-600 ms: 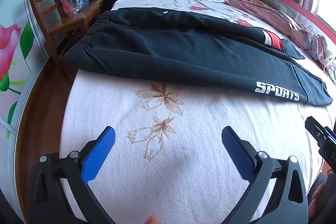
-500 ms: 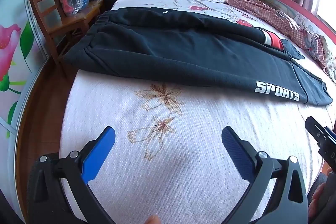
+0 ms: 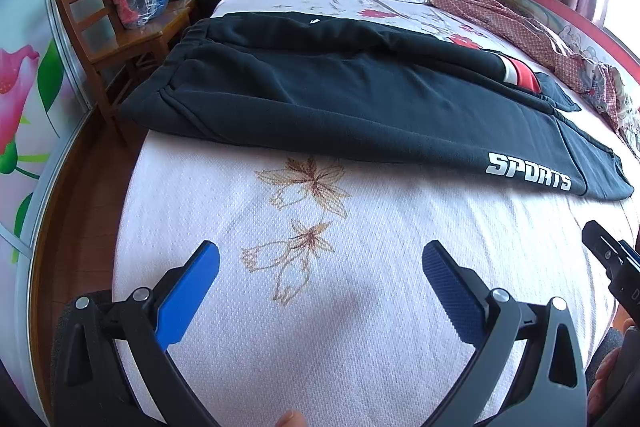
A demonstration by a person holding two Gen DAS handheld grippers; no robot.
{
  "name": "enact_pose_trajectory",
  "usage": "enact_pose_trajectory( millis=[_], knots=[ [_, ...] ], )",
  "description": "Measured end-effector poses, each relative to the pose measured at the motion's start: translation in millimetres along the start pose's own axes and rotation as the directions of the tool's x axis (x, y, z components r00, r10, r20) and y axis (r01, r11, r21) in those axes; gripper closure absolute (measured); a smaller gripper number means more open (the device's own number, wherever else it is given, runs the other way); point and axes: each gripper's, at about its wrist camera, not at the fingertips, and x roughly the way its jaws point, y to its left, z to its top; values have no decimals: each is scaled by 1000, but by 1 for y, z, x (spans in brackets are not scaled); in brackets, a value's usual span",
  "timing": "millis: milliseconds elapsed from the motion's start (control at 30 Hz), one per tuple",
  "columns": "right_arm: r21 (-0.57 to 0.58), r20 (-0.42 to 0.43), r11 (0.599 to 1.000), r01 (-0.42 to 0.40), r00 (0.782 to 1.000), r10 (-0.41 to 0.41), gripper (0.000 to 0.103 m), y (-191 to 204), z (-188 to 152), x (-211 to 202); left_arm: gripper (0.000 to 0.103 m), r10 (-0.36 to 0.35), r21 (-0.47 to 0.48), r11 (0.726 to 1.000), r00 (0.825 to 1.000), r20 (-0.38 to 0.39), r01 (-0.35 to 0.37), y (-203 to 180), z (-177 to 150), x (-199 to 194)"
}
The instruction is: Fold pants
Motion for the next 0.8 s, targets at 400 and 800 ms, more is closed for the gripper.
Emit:
enact_pose_trajectory(
  millis=[400, 800],
  knots=[
    [3, -6, 1000, -3, 1000, 3, 3, 0, 0, 0, 2, -1, 3, 1000, 1000, -9, 1, 3, 3, 2],
    [4, -11, 1000, -4, 1000, 4, 3, 0, 1, 1, 2, 0, 1, 1000, 1000, -4, 0, 2, 3, 2]
  ],
)
